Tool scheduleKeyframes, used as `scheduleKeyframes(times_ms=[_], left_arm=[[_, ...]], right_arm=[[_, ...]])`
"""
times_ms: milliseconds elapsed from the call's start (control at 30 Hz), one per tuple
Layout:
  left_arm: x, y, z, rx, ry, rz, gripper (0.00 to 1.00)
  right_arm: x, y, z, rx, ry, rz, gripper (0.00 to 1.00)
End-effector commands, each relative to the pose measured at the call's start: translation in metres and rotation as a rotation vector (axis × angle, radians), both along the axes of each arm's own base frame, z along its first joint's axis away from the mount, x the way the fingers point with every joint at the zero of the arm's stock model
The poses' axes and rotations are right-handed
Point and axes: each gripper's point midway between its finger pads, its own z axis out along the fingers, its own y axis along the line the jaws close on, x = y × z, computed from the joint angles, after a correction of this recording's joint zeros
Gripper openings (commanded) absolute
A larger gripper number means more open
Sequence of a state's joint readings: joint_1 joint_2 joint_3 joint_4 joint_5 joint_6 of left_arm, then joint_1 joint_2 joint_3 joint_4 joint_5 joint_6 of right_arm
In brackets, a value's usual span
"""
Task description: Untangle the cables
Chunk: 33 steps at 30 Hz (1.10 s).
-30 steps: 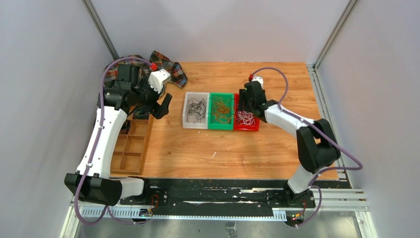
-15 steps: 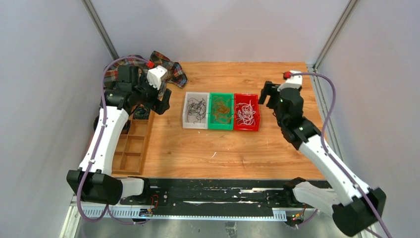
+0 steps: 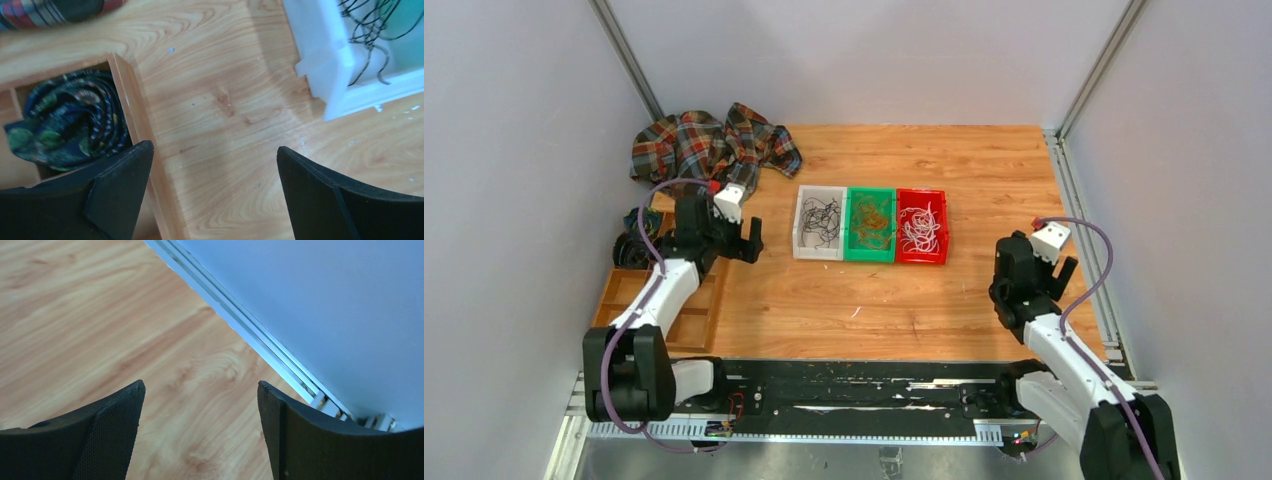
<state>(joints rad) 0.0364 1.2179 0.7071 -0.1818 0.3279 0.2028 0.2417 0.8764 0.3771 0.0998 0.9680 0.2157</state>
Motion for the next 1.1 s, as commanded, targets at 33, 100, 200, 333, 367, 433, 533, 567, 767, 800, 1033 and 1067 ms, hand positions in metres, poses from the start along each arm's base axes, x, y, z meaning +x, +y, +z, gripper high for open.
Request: scheduleKeyframes(times_ms=[33,100,200,333,367,433,533,567,767,800,1033,1067], left_arm=[[0.028,0.01,0.031,-0.016,-0.41,0.085,0.98],[0.022,0.013,0.027,-0.012,-0.479,0.104,0.98],[0.014,0.016,0.016,-0.02,-0.535,0.132,0.98],[0.016,0.018,0.017,-0.046,-0.554,0.163,0.98],[0.016,0.018,0.017,-0.054,-0.563,0.171,0.98],[0.014,0.017,0.014,-0.064,-0.593,0.165,0.98],[0.014,0.016,0.004,-0.074,-0.627,0.165,0.98],[0.016,0.016,0.008,-0.097,-0.655,0.174,0.98],[0.017,0.013,0.006,-0.094,-0.639,0.16,0.98],[0.017,0.012,-0.002,-0.088,-0.597,0.152,0.98],[0.022,0.011,-0.002,-0.066,-0.569,0.146,0.98],[0.022,0.011,-0.001,-0.068,-0.575,0.148,0.98]], right_arm=[[-0.003,-0.029,-0.015,0.036,-0.114,-0.172,0.81],[0.004,-0.028,-0.023,0.057,-0.14,-0.141,0.82],[0.013,-0.027,-0.036,0.068,-0.155,-0.106,0.82],[0.027,-0.024,-0.044,0.074,-0.155,-0.064,0.83],[0.032,-0.023,-0.046,0.072,-0.148,-0.049,0.84],[0.043,-0.018,-0.047,0.06,-0.108,-0.007,0.84],[0.06,-0.003,-0.045,0.054,-0.086,0.13,0.82],[0.063,0.006,-0.044,0.048,-0.091,0.192,0.8],[0.077,0.052,-0.044,-0.063,-0.173,0.518,0.84],[0.08,0.051,-0.047,-0.077,-0.153,0.506,0.85],[0.087,0.043,-0.061,0.023,-0.042,0.481,0.87],[0.087,0.043,-0.061,0.022,-0.041,0.483,0.87]])
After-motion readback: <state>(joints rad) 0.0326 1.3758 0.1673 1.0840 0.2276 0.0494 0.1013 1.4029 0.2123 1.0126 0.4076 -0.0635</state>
